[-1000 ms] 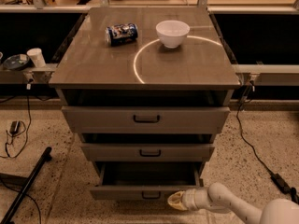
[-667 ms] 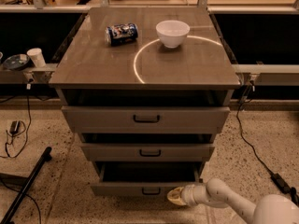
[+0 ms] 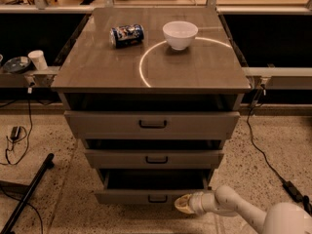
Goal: Close bottom drawer
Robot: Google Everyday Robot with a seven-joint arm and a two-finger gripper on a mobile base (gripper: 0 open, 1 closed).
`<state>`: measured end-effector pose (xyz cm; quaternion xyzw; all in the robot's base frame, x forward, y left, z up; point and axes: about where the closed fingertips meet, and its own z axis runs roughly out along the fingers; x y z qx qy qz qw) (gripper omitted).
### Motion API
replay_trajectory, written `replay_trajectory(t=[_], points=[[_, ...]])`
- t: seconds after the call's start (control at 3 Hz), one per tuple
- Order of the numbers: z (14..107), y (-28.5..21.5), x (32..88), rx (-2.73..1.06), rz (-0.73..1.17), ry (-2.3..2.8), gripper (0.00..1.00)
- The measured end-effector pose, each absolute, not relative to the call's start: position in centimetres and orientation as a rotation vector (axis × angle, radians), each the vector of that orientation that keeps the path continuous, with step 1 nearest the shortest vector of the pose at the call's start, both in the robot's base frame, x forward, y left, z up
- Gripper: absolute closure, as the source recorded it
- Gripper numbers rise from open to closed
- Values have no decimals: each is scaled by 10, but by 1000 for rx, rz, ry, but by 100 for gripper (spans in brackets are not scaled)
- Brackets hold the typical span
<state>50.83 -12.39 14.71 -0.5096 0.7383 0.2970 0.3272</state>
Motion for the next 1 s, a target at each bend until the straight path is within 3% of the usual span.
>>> replay_trajectory(t=[1.0], points=[[147, -124, 508, -1335, 778, 1934, 5]])
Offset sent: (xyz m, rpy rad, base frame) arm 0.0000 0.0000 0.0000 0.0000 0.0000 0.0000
